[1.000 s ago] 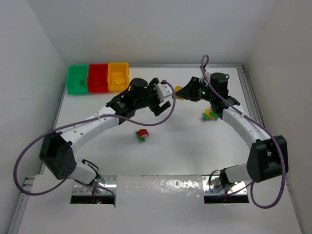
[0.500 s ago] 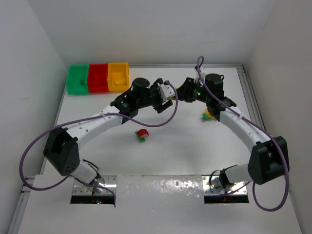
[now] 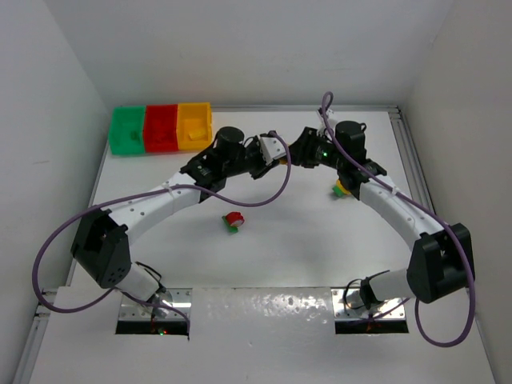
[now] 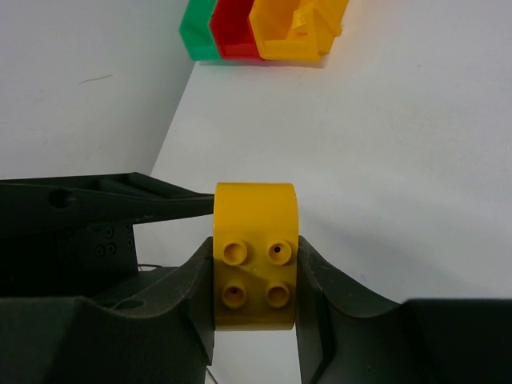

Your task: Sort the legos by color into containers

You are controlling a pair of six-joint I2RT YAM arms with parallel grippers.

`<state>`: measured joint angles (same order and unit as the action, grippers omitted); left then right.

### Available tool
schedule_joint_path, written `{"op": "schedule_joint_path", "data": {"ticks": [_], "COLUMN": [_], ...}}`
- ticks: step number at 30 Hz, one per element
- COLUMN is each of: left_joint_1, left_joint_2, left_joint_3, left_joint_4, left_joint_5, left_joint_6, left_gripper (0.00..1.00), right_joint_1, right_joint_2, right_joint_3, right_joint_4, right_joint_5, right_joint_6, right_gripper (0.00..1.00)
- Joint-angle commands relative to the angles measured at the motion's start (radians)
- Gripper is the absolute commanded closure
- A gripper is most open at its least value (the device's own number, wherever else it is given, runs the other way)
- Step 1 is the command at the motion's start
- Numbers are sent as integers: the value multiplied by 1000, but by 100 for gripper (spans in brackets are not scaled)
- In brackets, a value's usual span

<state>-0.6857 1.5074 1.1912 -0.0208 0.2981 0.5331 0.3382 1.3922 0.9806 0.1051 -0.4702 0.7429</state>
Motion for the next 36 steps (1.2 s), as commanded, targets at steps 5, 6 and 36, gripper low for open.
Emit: {"op": "schedule_joint_path", "data": {"ticks": [5,6,36], "left_joint_1": [3,3,484], "left_joint_2": [-1,-1,141], "left_joint_3": [-2,-4,269], "left_joint_4": [22,22,-508], "left_joint_5": [29,26,-251], "left_joint_6": [4,2,-238], "left_gripper": [49,48,100], "right_joint_1": [18,18,-85], "right_joint_2": [2,4,-78], "right_joint_3": [38,39,37], "right_joint_4": [94,97,-67], "right_joint_5": [-11,-12,174], "right_joint_6": [53,56,-134], "right_gripper": [100,100,100]}}
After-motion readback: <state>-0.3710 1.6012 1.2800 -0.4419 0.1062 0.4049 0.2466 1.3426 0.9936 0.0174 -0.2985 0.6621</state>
